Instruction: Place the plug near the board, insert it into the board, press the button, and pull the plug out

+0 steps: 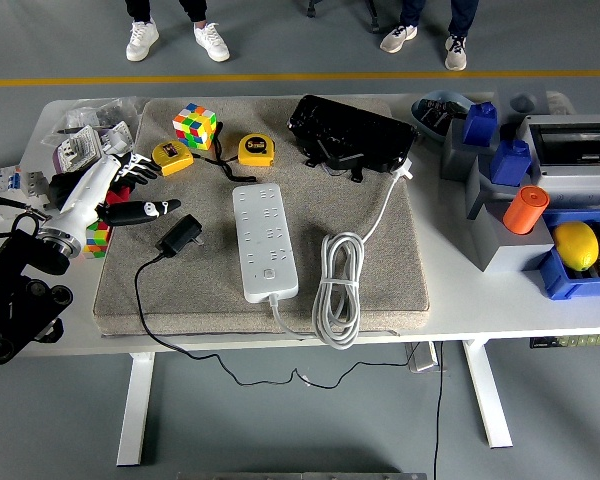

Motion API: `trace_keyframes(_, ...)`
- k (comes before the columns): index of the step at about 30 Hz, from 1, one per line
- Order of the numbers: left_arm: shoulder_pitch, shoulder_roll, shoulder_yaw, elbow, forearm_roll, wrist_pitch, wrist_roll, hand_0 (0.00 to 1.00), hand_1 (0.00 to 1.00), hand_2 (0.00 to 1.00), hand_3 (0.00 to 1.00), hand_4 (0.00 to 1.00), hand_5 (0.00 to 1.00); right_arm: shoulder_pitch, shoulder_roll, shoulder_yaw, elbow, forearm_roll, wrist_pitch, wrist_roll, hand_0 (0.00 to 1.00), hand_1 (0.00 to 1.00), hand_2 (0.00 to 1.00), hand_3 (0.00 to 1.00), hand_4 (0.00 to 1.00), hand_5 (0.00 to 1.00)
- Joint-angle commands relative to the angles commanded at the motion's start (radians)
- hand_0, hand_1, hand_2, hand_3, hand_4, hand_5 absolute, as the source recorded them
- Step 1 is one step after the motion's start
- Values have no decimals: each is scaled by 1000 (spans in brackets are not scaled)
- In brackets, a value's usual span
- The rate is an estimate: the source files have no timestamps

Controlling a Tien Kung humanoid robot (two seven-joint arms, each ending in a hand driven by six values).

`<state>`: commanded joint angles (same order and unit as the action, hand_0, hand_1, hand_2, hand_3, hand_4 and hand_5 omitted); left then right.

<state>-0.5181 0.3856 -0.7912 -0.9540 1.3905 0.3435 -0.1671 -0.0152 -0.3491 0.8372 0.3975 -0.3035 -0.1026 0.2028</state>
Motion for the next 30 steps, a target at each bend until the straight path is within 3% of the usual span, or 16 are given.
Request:
trace_keyframes(4, -9, -5, 31, 5, 2, -2, 8, 535, 544, 567, 573, 912, 320, 0, 1, 1, 0, 0, 0, 1, 711, 712, 697, 595, 998, 611)
trace_keyframes(5, -11, -5, 44, 4, 4, -4, 12, 468, 495, 535, 547, 878, 291, 1, 1, 2, 1, -1, 0, 1, 711, 712, 698, 595, 998, 611)
trace_keyframes(16, -18, -8, 122, 1, 1, -11, 26, 446, 480, 520, 539, 864, 267, 0, 0, 1, 1, 0, -1, 3, 709, 712, 698, 595, 998, 611)
trace_keyframes(30, -13, -5, 133, 0, 3, -10, 25, 427, 469, 509, 532, 862, 266, 1, 1, 5, 4, -3, -1, 4, 710, 711, 697, 595, 998, 607)
